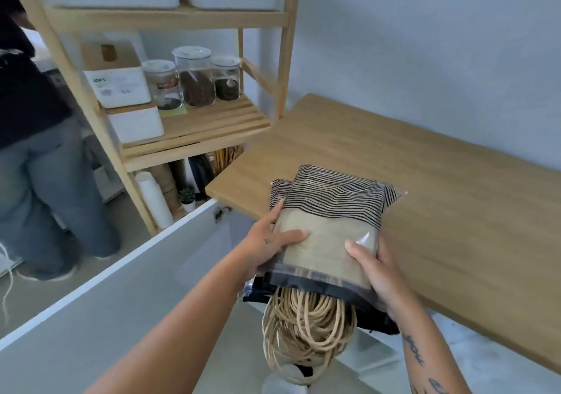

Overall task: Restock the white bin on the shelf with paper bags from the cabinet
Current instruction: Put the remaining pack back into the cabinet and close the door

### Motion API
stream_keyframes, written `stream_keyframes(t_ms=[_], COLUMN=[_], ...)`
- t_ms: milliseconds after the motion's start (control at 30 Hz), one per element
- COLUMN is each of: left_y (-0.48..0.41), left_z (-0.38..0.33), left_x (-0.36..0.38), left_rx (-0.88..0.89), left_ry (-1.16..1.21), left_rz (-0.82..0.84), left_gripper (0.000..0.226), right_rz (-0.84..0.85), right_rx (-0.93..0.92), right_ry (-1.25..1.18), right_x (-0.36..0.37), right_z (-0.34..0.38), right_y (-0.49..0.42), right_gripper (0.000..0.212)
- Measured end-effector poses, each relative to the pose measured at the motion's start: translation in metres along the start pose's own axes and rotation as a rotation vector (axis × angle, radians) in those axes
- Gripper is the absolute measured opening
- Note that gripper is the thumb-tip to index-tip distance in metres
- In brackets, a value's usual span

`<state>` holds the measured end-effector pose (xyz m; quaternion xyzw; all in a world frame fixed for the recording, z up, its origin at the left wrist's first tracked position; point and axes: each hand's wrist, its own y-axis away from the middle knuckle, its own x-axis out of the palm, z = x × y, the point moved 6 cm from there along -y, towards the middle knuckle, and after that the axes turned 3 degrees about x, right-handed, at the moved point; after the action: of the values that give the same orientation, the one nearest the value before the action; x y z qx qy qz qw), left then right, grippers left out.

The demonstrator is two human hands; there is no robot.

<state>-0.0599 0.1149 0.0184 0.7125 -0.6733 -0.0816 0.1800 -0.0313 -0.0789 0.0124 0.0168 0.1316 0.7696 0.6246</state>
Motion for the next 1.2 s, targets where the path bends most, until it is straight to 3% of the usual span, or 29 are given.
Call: stream_keyframes(t_ms=[67,167,233,433,700,1000,1200], left_y=[0.034,0.082,0.108,0.161,0.175,0.106,0.017], left_z=[0.010,0.024,0.032,0.075,0.141,0.211,0.247], left_x=[-0.010,-0.023,-0.034,-0.074,-0.087,-0.063,-0.037], left_rx=[0.048,0.087,0.090,0.049,-0.064,-0.243,-0.145], left_ry=[-0.016,-0.080,-0.100,0.013,0.046,0.057,0.019], left_rz=[0.016,0.035,0.040,-0.075,-0.156,-0.105,-0.025], left_gripper=[0.087,0.079,0.073,0.067,0.068,0.073,0.073], right_rz=[0.013,0.010,0.029,0.163,0.306,0.229,0.172], right_rx=[0.006,0.020,-0.002,0.048,0.152,0.274,0.233], right_ry=[0.028,0.146,0.174,0.200,0.169,0.195,0.189], right_x=[0.016,0.036,0.053,0.098,0.121,0.085,0.044], right_z=[-0.006,-0.019,-0.023,-0.046,-0.100,-0.198,-0.250], right_y=[0.032,0.074,0.095,0.127,0.140,0.112,0.055], right_gripper=[0.036,0.077,0.088,0.093,0.076,0.078,0.070])
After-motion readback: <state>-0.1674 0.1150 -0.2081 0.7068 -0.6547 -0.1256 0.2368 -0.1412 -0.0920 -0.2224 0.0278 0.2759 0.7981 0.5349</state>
